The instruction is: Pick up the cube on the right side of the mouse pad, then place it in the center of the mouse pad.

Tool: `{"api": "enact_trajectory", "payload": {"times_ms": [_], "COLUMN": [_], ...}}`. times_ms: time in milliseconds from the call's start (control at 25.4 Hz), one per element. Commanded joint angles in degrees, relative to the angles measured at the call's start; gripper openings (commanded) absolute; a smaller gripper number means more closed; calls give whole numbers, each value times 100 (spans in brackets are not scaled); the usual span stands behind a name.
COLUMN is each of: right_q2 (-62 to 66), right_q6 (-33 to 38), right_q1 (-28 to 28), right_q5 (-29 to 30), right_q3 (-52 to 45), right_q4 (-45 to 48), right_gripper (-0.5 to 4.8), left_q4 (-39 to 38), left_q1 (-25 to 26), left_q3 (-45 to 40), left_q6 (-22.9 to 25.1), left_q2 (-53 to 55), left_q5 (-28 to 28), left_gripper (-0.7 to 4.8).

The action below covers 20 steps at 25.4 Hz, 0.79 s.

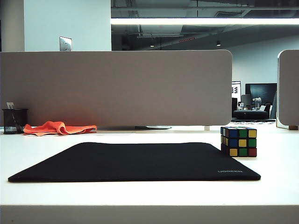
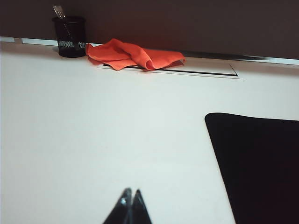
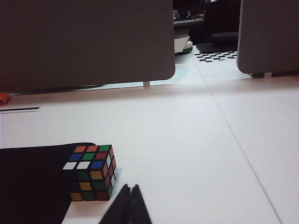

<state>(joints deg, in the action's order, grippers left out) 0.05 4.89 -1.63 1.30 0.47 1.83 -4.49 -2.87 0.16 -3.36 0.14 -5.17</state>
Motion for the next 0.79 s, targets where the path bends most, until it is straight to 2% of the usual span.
{"api": "enact_trajectory", "payload": {"times_ms": [39,276,354,394,473,551,591,709,788], "right_q2": [-13,-13,-13,-13,-13,-13,0,13,22], "right_q6": [4,4,4,4,9,227,372,459,457], "right_q1": [4,13,13,11,13,11,11,11,11], "right_q5": [-9,17,13,-35,-210,-291,-317,-313,-308], "right_q3": [15,15,15,17,22,118,295,671,946], "right_q4": [109,249,275,310,579,767,688,516,295], "right_gripper": [-1,-1,-1,-2,-2,-2,-2,-2,-2], "left_q4": [70,105,199,313,251,-175,-433,-516,-555], "left_q1": [0,0,-11,-11,-2,4,4,2,2], "left_q3": [20,22,94,278,669,1165,1497,1893,2142], "left_q6": [-9,-13,-31,-33,-50,-46,-7,52,275], "left_q2": [0,0,0,0,2,44,151,461,774], "left_q5": [-7,2,175,431,483,481,577,1038,1314], "left_gripper": [-5,-5,-5,-5,-5,-5,-5,-5,-5]}}
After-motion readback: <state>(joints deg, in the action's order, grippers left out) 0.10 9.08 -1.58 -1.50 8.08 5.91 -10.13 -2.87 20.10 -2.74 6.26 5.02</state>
